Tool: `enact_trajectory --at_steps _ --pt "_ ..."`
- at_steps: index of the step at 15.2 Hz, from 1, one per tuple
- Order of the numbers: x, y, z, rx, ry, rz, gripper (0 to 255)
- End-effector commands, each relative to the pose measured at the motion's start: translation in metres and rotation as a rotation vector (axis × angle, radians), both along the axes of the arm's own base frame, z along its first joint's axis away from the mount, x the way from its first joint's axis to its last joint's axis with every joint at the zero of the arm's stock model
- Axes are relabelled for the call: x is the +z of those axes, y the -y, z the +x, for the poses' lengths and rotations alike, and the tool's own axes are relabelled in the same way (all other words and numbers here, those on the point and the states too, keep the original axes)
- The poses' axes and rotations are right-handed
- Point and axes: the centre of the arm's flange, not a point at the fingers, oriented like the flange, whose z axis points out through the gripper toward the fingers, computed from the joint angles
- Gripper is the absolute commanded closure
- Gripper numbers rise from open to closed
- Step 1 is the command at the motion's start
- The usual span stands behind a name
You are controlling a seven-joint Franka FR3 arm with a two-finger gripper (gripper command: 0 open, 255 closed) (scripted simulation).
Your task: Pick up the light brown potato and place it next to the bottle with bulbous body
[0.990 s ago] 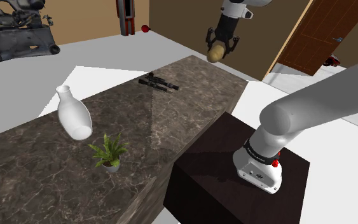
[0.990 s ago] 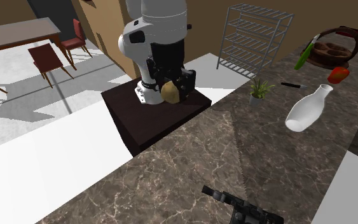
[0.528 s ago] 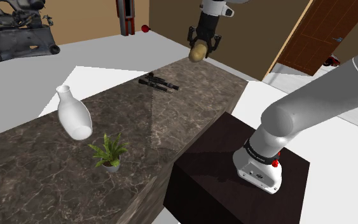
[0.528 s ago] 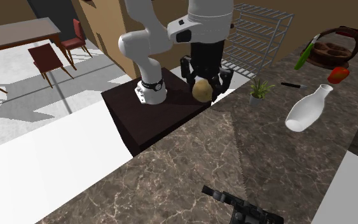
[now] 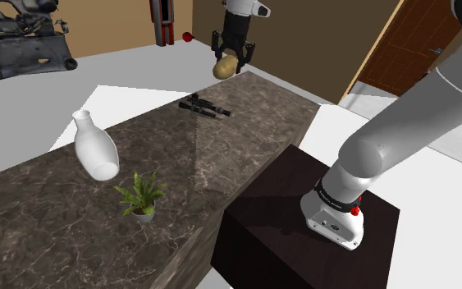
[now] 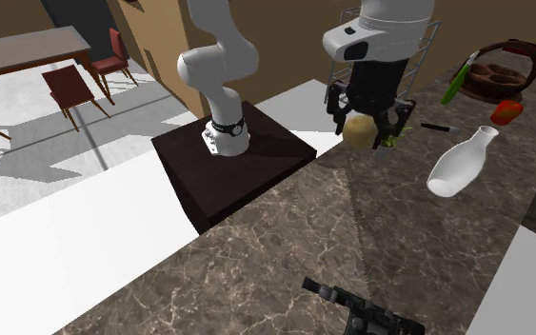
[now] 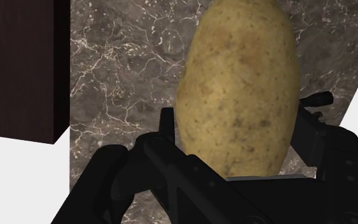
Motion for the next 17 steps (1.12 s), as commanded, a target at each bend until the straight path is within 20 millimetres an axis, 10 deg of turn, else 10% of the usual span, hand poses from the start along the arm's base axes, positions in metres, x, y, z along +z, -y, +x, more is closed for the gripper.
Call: enact_trajectory --at_steps 1,17 --pt "0.0 -0.02 0.015 -0.001 0.0 0.001 255" --pt "0.0 -0.193 0.136 -0.001 0.0 0.001 255"
